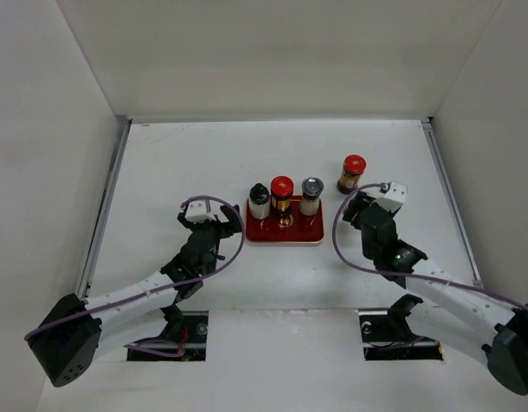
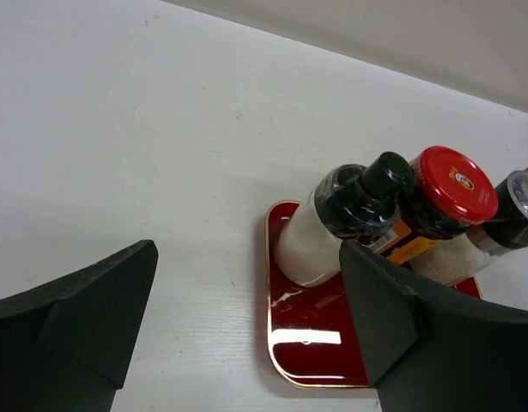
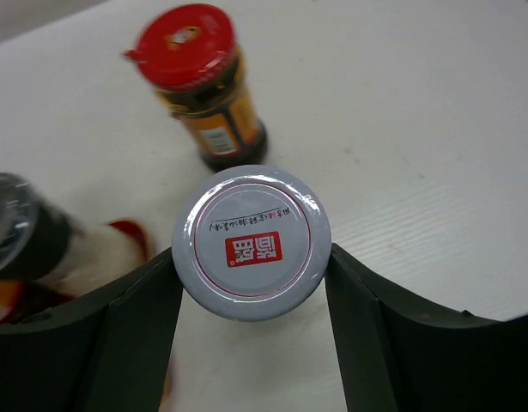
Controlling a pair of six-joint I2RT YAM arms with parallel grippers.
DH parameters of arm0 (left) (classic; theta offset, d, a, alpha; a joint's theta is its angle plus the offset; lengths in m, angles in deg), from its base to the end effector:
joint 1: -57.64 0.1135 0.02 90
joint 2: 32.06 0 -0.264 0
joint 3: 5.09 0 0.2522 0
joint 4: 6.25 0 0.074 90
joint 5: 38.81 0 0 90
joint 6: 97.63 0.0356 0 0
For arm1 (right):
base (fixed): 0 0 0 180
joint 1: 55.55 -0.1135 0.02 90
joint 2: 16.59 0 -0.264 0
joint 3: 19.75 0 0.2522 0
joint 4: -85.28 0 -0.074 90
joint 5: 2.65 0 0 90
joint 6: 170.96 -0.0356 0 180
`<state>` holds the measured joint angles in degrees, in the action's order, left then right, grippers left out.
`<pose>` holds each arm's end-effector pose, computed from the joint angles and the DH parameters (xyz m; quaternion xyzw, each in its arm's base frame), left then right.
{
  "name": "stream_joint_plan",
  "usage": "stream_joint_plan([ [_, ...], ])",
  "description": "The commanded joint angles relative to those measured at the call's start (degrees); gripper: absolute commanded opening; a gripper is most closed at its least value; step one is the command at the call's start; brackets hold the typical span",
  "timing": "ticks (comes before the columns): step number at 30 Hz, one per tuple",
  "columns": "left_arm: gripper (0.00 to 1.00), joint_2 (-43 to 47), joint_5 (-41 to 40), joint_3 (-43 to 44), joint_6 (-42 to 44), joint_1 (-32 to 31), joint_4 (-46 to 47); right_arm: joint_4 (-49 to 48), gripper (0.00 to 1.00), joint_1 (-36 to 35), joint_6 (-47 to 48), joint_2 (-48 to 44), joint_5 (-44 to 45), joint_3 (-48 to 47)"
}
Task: Organize the condiment bottles
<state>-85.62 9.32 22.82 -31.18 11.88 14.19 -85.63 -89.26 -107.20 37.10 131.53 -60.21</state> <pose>0.1500 -0.1200 0.2076 -0.1035 0.7232 -0.1410 0.6681 0.1812 0.0911 0.2307 0.1588 0.7816 -0.0128 0.6030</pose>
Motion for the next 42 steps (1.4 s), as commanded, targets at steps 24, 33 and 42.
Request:
stream_joint_plan([
  [24, 0.88, -0.7, -0.3, -3.3, -1.8, 0.5, 8.2, -23.8, 0.64, -25.1, 1.4, 35.0, 3.0, -17.9],
  [33, 0.88, -0.2, -0.6, -3.6, -1.9, 0.4, 8.3, -21.4, 0.96, -28.6, 3.0, 34.6, 7.6, -18.8],
  [42, 0.88, 0.5, -0.6, -4.0, -2.1, 0.0, 8.4, -15.9, 1.0, -25.2, 3.0, 13.8, 10.2, -9.4],
])
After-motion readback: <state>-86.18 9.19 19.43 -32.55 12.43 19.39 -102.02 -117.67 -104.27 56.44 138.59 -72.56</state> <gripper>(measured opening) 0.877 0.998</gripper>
